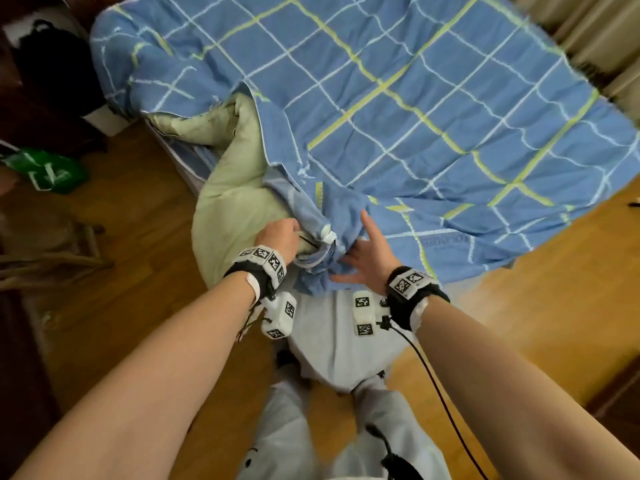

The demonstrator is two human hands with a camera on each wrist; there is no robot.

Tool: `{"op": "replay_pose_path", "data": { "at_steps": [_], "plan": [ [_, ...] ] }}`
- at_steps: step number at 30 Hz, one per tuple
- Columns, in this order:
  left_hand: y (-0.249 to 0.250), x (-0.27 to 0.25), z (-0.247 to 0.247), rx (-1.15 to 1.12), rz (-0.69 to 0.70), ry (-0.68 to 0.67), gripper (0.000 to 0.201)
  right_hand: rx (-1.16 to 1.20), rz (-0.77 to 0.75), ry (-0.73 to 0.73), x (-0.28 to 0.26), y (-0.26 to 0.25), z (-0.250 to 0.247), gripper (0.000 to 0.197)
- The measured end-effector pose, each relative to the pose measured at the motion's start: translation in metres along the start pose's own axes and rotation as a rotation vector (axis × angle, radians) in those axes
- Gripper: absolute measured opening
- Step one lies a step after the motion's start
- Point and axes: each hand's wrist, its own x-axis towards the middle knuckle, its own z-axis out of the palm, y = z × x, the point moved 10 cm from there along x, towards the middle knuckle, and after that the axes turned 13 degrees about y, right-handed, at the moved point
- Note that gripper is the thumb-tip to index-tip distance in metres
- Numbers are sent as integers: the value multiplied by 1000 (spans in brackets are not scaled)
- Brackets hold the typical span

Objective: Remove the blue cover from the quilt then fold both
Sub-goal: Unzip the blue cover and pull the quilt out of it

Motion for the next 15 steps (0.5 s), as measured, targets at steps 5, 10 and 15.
{"op": "replay_pose_path", "data": {
  "at_steps": [5,10,15],
  "plan": [
    [-12,-4,7,-62,68,-96,27,-173,101,276,29,41,-16,79],
    [-33,1,-11,-151,32,-77,29,-280,5,505,24,33,-27,48],
    [-30,-2,-18,-104,84,-131,32,-201,14,479,4,42,-8,44]
  ]
}}
